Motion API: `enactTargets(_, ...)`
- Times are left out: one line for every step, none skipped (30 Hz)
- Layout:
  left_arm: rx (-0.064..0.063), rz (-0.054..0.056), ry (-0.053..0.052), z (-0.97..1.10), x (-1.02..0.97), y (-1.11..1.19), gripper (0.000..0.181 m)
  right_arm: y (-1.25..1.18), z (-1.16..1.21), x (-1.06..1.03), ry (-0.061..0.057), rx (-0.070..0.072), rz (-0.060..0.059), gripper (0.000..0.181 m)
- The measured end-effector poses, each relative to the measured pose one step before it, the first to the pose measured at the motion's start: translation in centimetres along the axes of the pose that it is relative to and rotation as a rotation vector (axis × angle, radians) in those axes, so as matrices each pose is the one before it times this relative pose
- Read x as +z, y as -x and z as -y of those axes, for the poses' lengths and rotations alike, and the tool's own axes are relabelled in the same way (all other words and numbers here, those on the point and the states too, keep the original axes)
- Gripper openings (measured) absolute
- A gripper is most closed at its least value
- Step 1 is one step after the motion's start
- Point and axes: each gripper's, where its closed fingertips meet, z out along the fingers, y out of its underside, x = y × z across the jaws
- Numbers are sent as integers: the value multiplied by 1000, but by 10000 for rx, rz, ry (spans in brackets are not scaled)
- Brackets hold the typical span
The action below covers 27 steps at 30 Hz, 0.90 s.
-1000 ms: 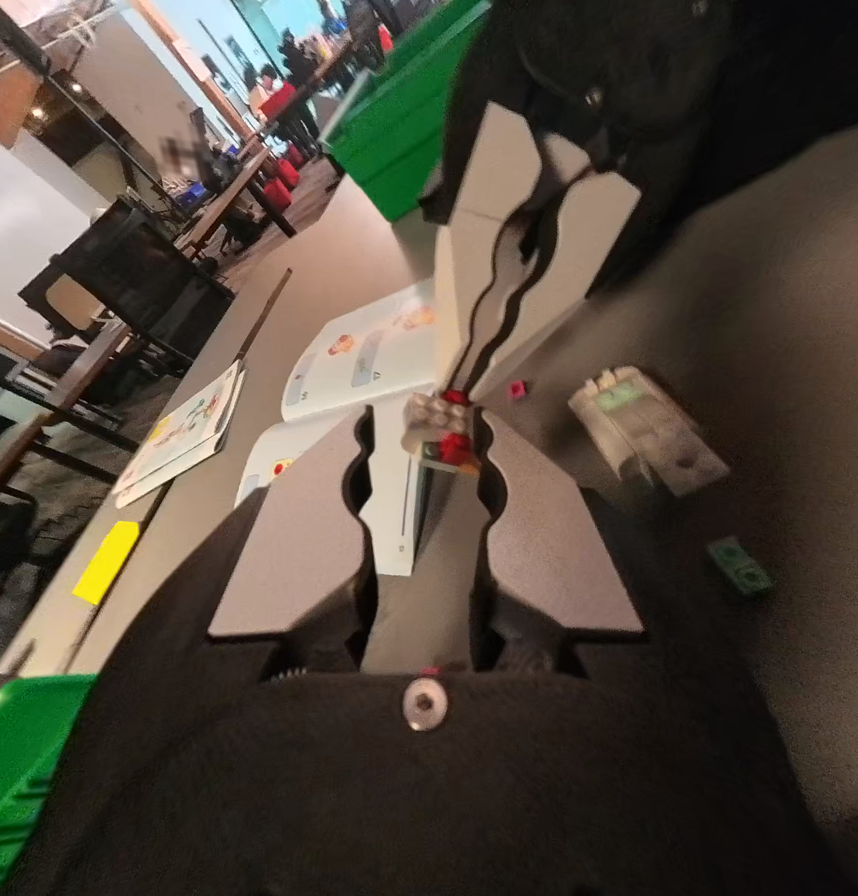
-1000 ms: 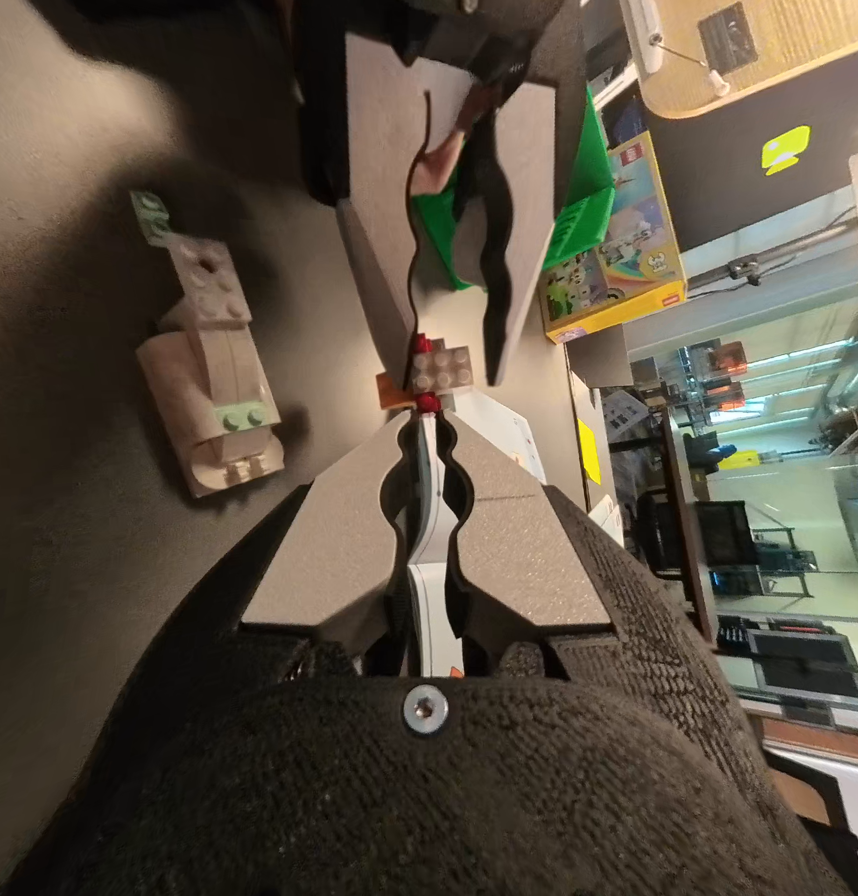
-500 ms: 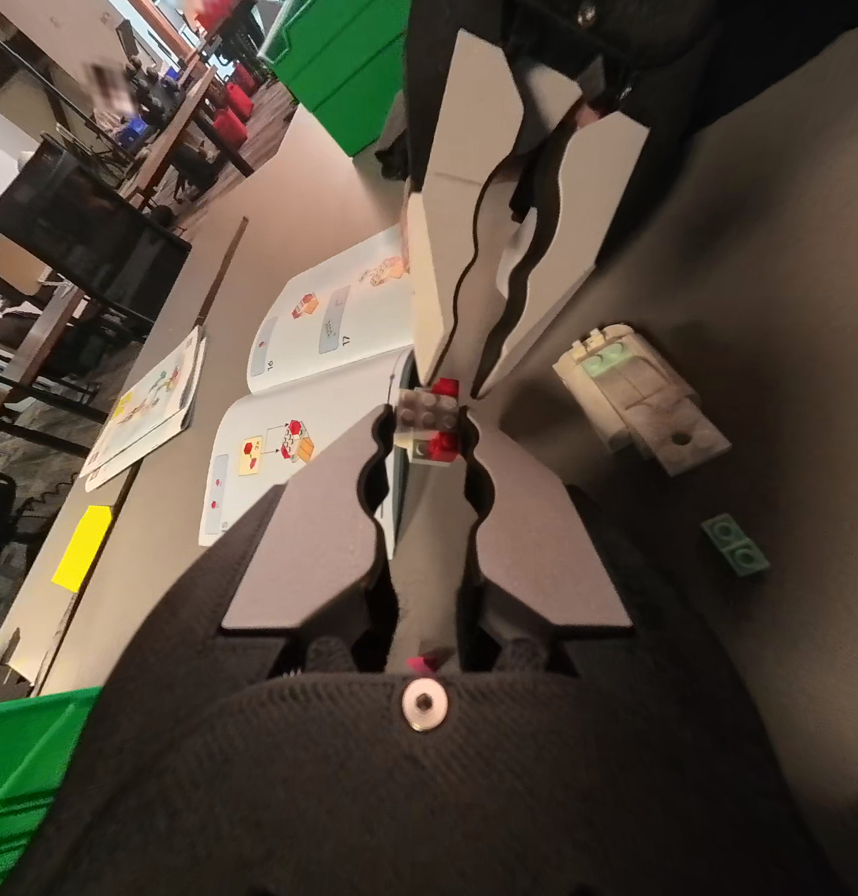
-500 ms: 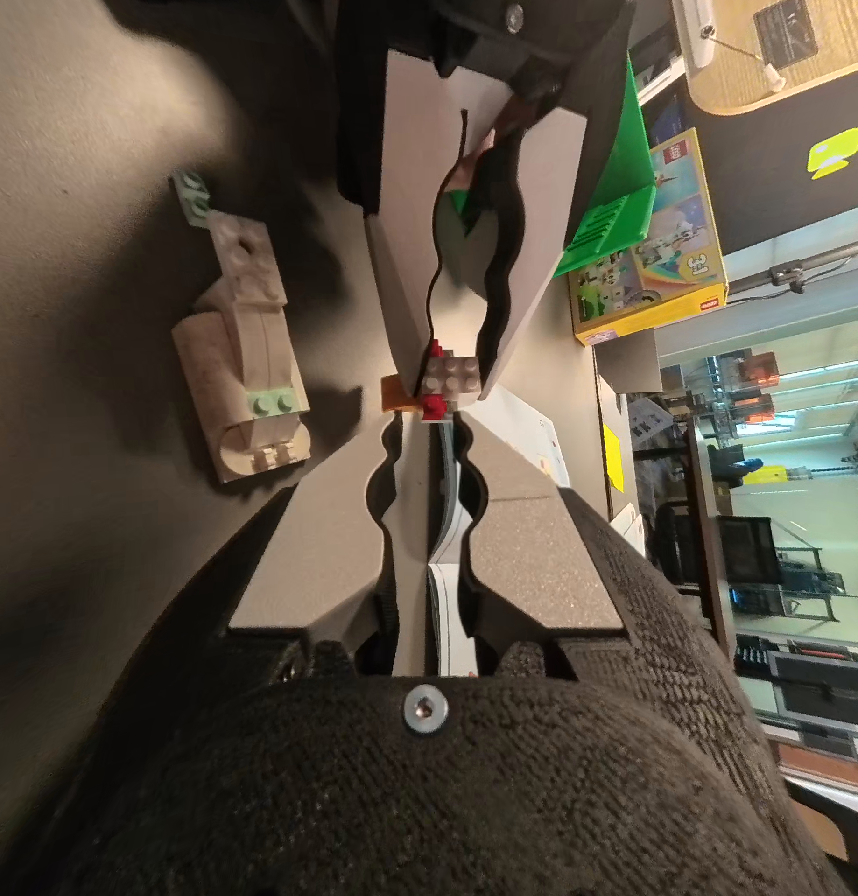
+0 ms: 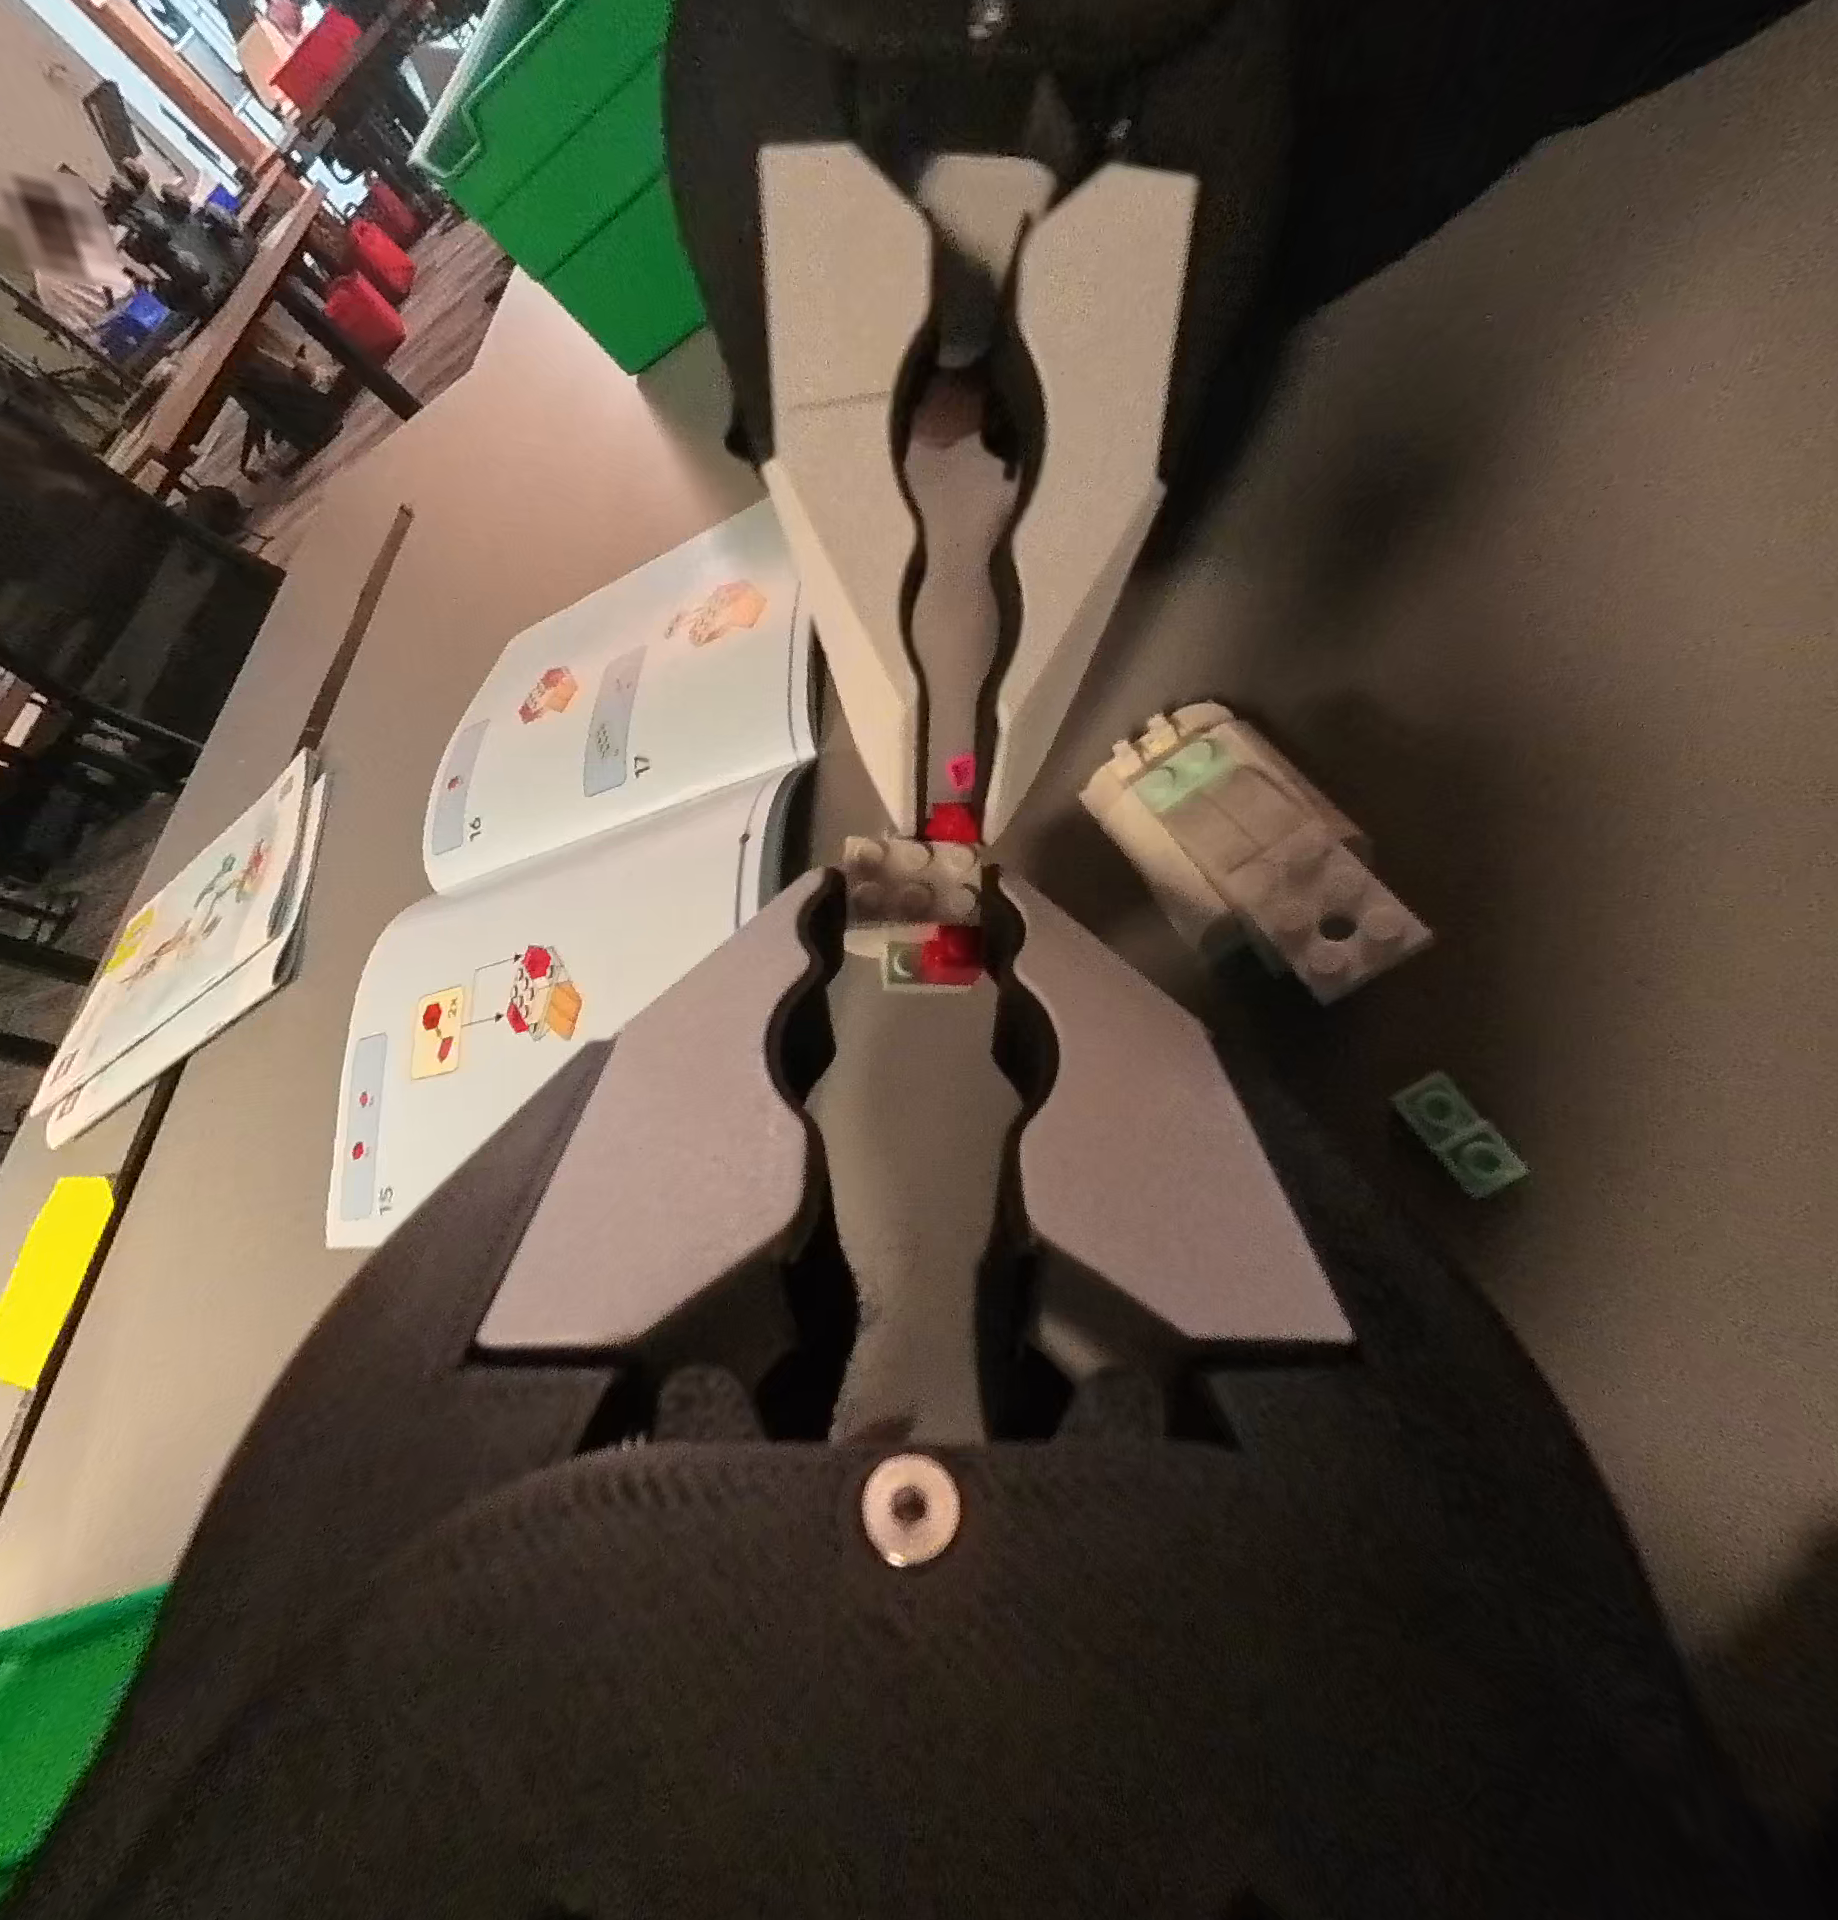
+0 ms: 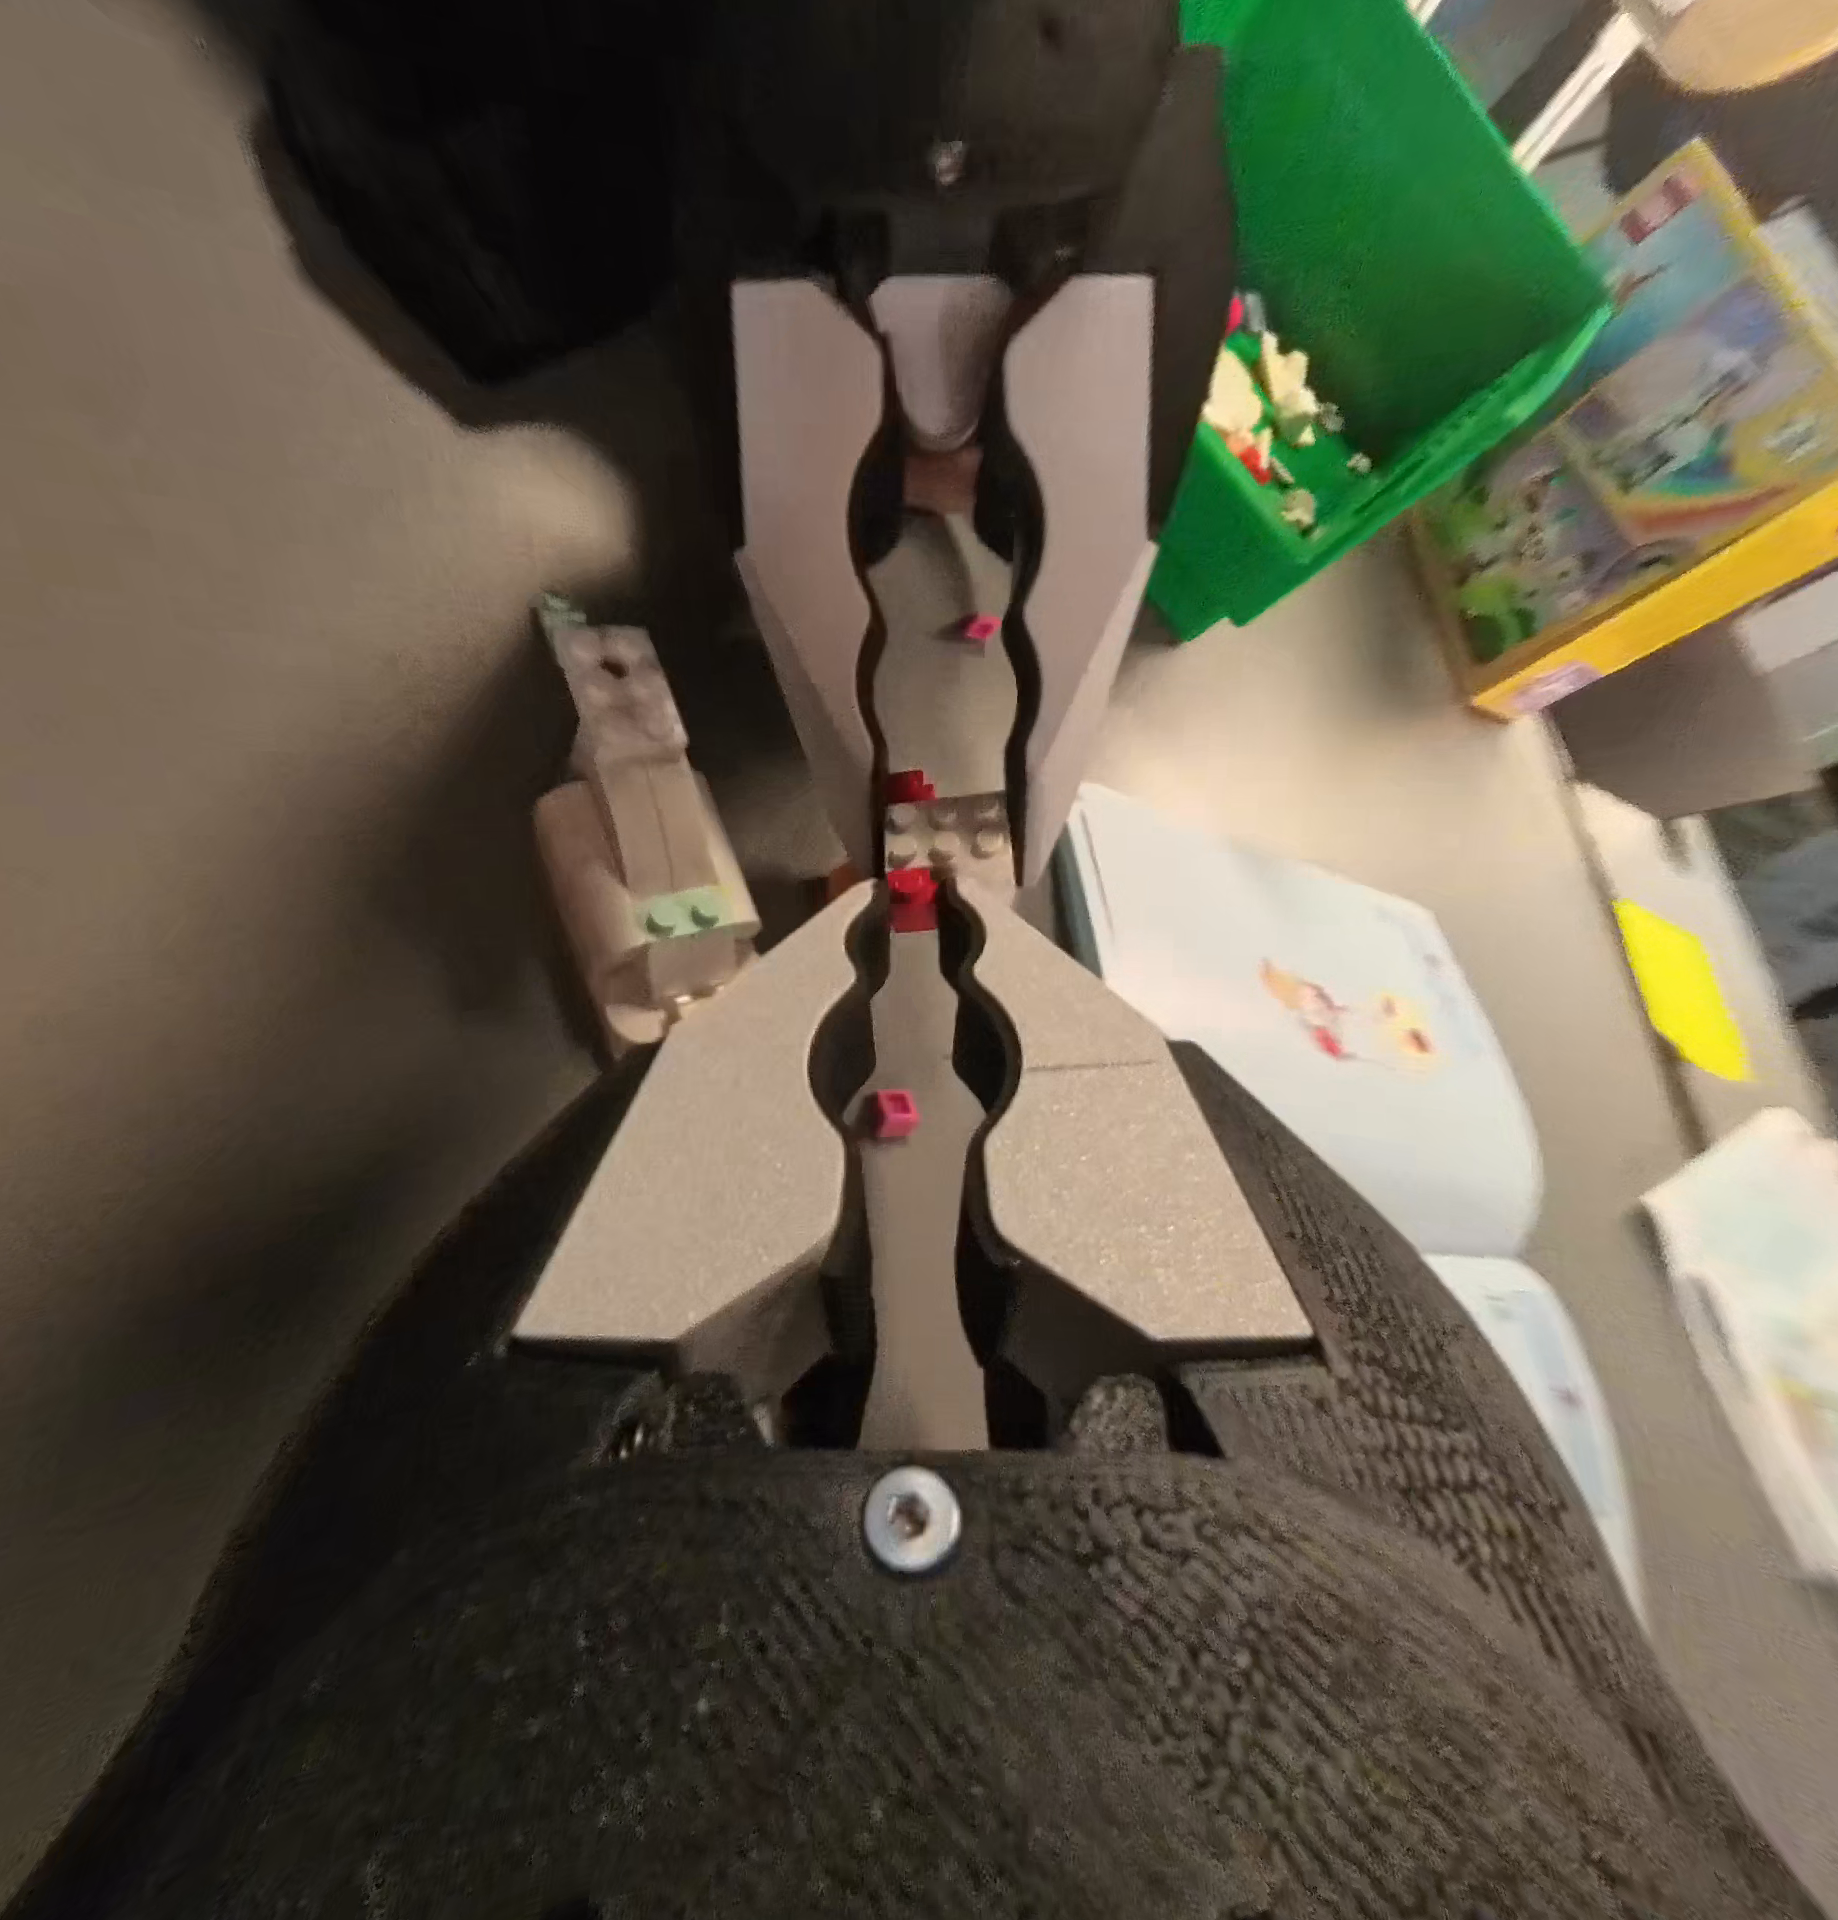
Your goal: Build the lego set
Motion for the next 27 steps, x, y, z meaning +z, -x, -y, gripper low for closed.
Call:
enactTargets(143, 1, 9, 85, 70, -100, 25, 93, 29, -123, -224, 570, 308, 7)
enactTargets(112, 0, -1, 83, 41, -106, 25, 63, 82, -152, -246, 564, 296, 7)
enactTargets(103, 34, 2, 40, -2, -22, 25, 100, 347, -251, -388, 627, 347, 7)
enactTargets(167, 159, 77, -123, -65, 182, 26, 14, 479, -297, -442, 607, 284, 7)
enactTargets(132, 119, 82, -154, -85, 181, 26, -205, 263, -261, -281, 387, 78, 7)
enactTargets(-26, 14, 21, -73, -63, 54, 26, -350, -89, -190, -46, 91, -116, 7)
enactTargets(-125, -40, -22, -5, -15, -10, 26, -409, -282, -87, 96, -117, -242, 7)
enactTargets(-115, -17, 12, -26, 8, 17, 26, -332, -201, 10, 56, -166, -236, 7)
enactTargets(-94, -22, 30, -8, 19, 7, 26, -146, 15, 65, -54, -119, -140, 7)
enactTargets(-96, -16, 31, -10, 25, 21, 26, -50, 87, 109, -58, -116, -100, 7)
enactTargets(-135, -25, 23, -20, 33, 17, 26, -15, -3, 119, 30, -144, -82, 7)
enactTargets(-158, -41, 0, -5, 32, -7, 26, 19, -63, 133, 66, -133, -67, 7)
enactTargets(-130, -50, -14, 11, 25, -28, 26, 22, -31, 105, 47, -110, -52, 7)
enactTargets(-79, -41, -16, 29, 28, -21, 26, 29, 3, 85, 22, -66, -28, 7)
enactTargets(-21, -24, -13, 12, 13, -11, 26, 8, 5, 75, 19, -33, -22, 7)
enactTargets(6, -11, -13, 17, 15, -4, 26, -20, -42, 66, 45, -38, -33, 7)
enactTargets(2, -27, -20, 21, 8, -31, 26, 2, -123, 74, 79, -66, -18, 7)
enactTargets(-9, -42, -26, 23, 13, -48, 26, 43, -133, 78, 90, -108, -6, 7)
enactTargets(-22, -35, -6, 10, 3, -23, 26, 23, -45, 68, 34, -129, -26, 7)
enactTargets(-26, -49, -3, -3, 0, -34, 26, 4, -36, 54, 30, -127, -35, 7)
enactTargets(-56, -47, 10, -41, -1, -8, 26, -7, -45, 41, 33, -123, -25, 7)
enactTargets(-60, -70, -5, -31, -13, -23, 25, 31, -40, 35, 32, -119, 9, 7)
enactTargets(-44, -85, -4, -12, -3, -55, 25, 43, -53, 50, 45, -117, 14, 8)
enactTargets(-29, -59, -5, -20, -1, -37, 25, 27, -52, 51, 41, -115, 7, 8)
enactTargets(-35, -58, -4, -33, -7, -22, 25, 33, -44, 56, 17, -78, 22, 8)
enactTargets(-30, -59, -7, -29, -12, -28, 25, 8, -31, 57, -11, 10, 33, 8)
enactTargets(-10, -32, -5, -32, -15, -1, 25, 1, -28, 43, -22, 83, 61, 7)
